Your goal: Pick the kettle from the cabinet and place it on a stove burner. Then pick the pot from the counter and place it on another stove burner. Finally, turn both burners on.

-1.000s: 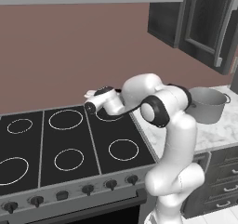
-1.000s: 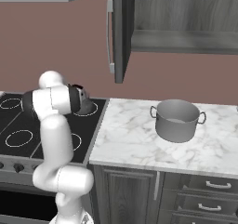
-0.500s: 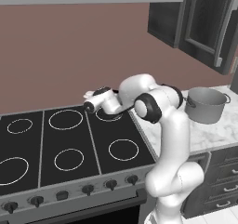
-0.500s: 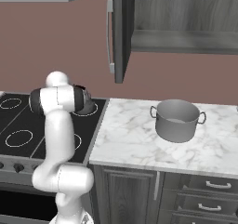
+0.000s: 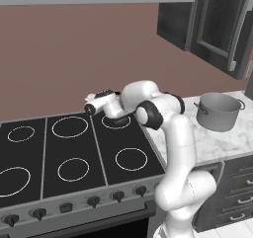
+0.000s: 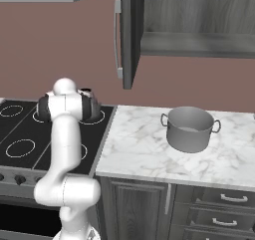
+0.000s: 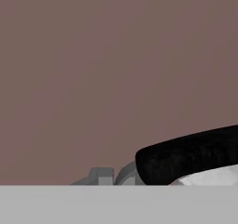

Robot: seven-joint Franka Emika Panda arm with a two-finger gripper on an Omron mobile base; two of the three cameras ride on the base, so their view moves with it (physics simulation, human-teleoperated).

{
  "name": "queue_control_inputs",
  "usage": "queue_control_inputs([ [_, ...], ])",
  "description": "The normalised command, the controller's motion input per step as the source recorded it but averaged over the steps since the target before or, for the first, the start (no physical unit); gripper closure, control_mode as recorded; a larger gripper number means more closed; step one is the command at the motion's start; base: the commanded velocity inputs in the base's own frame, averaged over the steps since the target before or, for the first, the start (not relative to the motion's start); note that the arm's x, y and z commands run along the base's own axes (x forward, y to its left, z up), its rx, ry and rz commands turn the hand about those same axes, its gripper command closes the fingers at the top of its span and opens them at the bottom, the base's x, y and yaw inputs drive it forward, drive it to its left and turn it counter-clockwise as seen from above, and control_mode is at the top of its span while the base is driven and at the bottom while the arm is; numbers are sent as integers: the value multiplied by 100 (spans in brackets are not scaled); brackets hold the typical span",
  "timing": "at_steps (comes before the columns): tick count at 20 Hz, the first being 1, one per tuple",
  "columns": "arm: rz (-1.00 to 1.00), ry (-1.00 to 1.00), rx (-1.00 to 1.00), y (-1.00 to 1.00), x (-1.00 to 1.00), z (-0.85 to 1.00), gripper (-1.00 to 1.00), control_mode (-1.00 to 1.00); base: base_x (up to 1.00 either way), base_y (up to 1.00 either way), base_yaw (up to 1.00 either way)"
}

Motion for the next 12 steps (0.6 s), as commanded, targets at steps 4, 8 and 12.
queue_control_inputs([
  [4,0,0,1,7,24,-28,100,-100,0,0,0],
  [8,0,0,1,0,0,-23,100,-100,0,0,0],
  [12,0,0,0,0,0,-21,-100,-100,0,0,0],
])
